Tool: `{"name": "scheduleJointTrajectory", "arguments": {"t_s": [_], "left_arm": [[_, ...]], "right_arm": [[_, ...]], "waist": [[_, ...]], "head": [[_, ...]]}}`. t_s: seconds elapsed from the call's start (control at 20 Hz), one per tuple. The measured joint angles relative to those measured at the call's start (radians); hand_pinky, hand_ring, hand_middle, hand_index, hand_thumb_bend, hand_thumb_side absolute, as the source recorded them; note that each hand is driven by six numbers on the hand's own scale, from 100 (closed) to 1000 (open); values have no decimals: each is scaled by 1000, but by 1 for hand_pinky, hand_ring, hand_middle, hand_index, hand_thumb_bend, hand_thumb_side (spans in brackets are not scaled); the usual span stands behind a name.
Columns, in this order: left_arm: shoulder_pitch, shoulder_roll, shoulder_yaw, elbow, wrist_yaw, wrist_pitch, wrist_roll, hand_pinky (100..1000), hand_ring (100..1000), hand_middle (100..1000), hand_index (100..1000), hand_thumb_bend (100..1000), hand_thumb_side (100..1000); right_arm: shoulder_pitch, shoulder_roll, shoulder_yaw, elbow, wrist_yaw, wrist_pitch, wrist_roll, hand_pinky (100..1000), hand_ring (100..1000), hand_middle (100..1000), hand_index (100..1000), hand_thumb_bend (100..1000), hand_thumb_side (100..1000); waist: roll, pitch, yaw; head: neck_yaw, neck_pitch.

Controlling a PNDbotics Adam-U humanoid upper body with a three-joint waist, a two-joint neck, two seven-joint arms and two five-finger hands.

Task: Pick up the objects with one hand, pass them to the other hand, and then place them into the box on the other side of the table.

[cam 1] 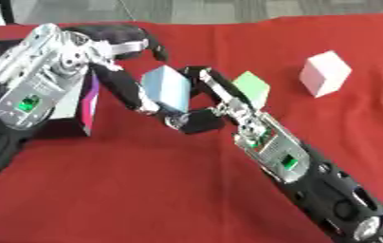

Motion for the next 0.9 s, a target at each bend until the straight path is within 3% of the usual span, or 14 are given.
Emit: {"name": "scheduleJointTrajectory", "arguments": {"t_s": [0.4, 0.5, 0.6, 0.65, 0.9], "left_arm": [[0, -4, -6, 5, 14, 8, 8, 843, 962, 768, 777, 435, 357], [0, -7, -6, 4, 18, 8, 8, 839, 955, 754, 732, 362, 296], [0, -12, -6, 4, 18, 8, 8, 839, 955, 754, 732, 362, 296], [0, -12, -6, 4, 18, 8, 8, 831, 940, 719, 674, 267, 253], [0, -13, -6, 1, 29, 16, 16, 815, 919, 680, 632, 221, 225]], "right_arm": [[0, -6, 0, 2, 0, -2, 2, 687, 668, 513, 532, 100, 100], [0, -6, 0, 3, 0, -2, 2, 686, 668, 513, 532, 100, 100], [0, -6, -1, 4, 0, -2, 2, 686, 668, 513, 532, 100, 100], [0, -6, -2, 6, 0, -2, 2, 686, 669, 515, 535, 100, 100], [0, -6, -3, 6, 1, -2, 2, 685, 670, 517, 538, 100, 100]], "waist": [[0, 0, -1], [0, 0, -1], [0, 0, -2], [0, 0, -2], [0, 0, -3]], "head": [[2, 0], [3, 0], [3, 0], [3, 0], [3, 0]]}}
